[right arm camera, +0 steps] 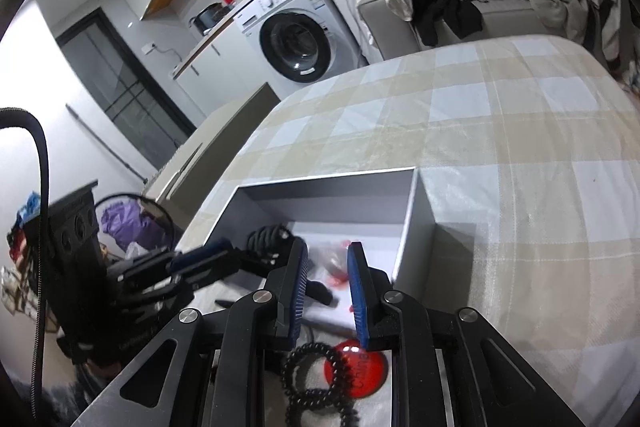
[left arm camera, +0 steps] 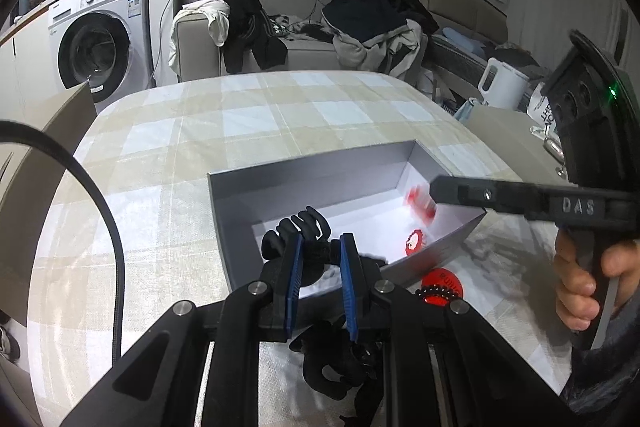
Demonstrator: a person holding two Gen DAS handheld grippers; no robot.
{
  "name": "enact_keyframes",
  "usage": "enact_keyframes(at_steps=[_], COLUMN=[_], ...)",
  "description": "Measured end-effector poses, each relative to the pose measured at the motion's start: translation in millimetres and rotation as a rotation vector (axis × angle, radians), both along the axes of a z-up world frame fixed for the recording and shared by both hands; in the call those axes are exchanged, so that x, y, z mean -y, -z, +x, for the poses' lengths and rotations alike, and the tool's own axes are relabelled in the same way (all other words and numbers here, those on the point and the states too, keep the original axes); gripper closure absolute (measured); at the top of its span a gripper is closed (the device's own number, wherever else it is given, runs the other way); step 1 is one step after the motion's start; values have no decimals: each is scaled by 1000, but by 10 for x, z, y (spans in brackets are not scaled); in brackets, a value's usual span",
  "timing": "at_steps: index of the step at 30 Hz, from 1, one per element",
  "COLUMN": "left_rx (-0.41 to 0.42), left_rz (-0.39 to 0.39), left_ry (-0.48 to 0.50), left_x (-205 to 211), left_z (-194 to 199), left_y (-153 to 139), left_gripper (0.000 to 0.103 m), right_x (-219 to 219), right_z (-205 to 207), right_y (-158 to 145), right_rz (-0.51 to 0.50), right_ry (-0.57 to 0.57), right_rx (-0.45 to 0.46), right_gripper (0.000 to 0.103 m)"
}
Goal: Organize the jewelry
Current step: 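Move the right gripper back to the black beaded bracelets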
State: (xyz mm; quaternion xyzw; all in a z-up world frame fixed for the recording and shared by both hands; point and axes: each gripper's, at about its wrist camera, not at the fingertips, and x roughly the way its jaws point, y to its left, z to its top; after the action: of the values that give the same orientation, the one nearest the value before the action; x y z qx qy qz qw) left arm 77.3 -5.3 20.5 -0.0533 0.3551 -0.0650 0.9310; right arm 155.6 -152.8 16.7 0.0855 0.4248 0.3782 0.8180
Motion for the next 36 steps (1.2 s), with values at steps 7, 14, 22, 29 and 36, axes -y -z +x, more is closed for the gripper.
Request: enact_keyframes(at_steps=[7,14,22,29,36], left_rx=[100,142,112,97,72], left_rz=[-11,-19,16,40,76], left_ry=[-22,-77,-103,-59,-2], left_x=[-61,-170,-148,-72,36], left_z=[-251,-431,-494,-492,-524], left_y=[-230,-225,-81,-38,72], left_gripper=[22,1,1,1,1], right_x=[98,115,82,98,103], right_z=[-292,-525,-701,-639,-639], right_y=[-303,-361,-116,13,117], right_rz=[-7,-74,-164,-189,-209], right_ry=[27,3,53,17,-23], right_rx=[138,152,199,137,82], right_gripper=[49,6,0,0,7])
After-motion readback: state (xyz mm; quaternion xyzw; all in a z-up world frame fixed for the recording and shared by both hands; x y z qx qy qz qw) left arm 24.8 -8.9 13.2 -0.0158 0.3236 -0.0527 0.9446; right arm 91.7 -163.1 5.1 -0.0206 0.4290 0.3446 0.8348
